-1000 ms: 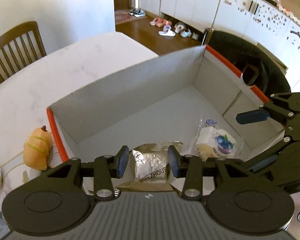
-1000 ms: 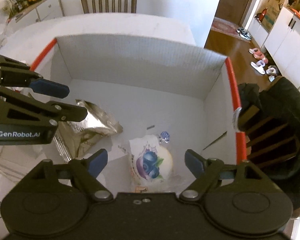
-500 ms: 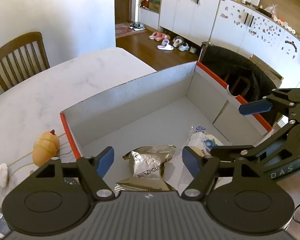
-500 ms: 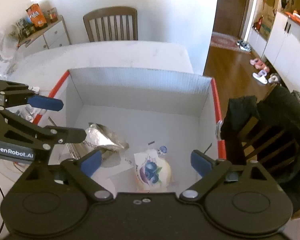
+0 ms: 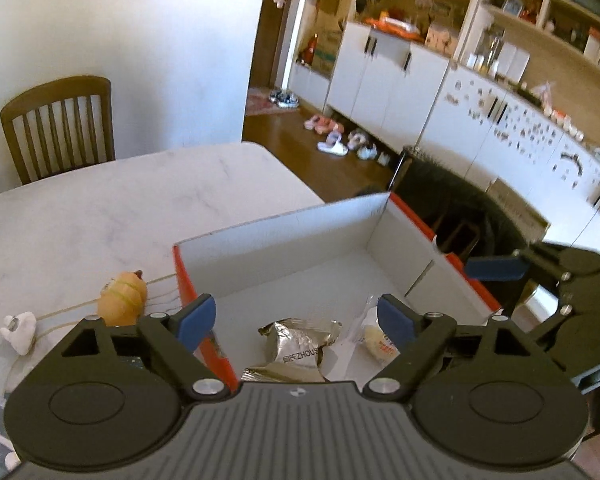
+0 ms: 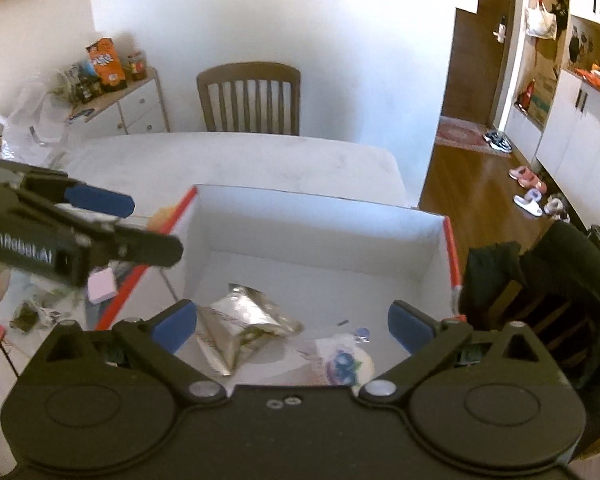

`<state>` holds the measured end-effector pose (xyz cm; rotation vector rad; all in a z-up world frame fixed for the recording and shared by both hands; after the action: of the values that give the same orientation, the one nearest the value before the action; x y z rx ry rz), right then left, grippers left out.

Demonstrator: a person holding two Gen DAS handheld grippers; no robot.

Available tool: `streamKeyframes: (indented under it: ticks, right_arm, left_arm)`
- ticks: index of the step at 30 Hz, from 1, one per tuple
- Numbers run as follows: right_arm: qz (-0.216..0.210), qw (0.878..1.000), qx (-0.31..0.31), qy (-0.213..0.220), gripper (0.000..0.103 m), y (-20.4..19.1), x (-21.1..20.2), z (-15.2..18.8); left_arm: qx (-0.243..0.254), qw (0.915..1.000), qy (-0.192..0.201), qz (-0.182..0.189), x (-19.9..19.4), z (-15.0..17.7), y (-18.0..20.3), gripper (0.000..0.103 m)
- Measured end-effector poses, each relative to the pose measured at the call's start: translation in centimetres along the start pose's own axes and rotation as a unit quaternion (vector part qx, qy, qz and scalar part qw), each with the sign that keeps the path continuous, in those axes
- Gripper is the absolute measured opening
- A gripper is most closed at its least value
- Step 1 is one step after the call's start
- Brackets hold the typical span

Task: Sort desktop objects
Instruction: 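Withdraw both tools from the shoebox back over the table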

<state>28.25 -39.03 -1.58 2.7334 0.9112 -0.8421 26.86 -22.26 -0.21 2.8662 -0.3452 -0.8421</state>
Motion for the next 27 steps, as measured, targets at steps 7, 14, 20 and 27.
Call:
streamKeyframes:
  ticks: [7,14,20,27]
  right_arm:
    - [-0.004,1.0,0.0,0.015,0.102,-3.6,-0.8,-0.6]
    - [-0.004,1.0,0.012,0.018,0.102,-7.3,-0.7,-0.5]
    - [-0.004,1.0,0.017,0.014,0.102,-10.8,-0.5,0.1]
    - [-0.006,1.0,0.02,0.014,0.102,-14.8,-0.2,0.4]
  left_arm:
    - [-0.012,0.9994,0.031,-0.004,-4.3,-0.3,-3.0,0.099]
    - [-0.018,0.999,0.038,-0.017,-7.9,0.9,-7.2,0.1]
    - [0.002,0.9986,0.038,-0.037,-10.6,2.7,-10.5,0.1]
    - [0.007,0.9984,0.035,-0.044,-13.5,5.1,-13.9,0.1]
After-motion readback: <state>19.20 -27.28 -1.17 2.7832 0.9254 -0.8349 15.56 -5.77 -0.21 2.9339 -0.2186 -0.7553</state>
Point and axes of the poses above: each gripper's, at about its wrist camera, not at the fingertips, and x roughly the way its jaws point, y to its right, z to its underside, the point moved 4 cm from there along x, roughly the way its jaws point, and after that the axes turned 12 degrees about y, right-handed, at the moved point
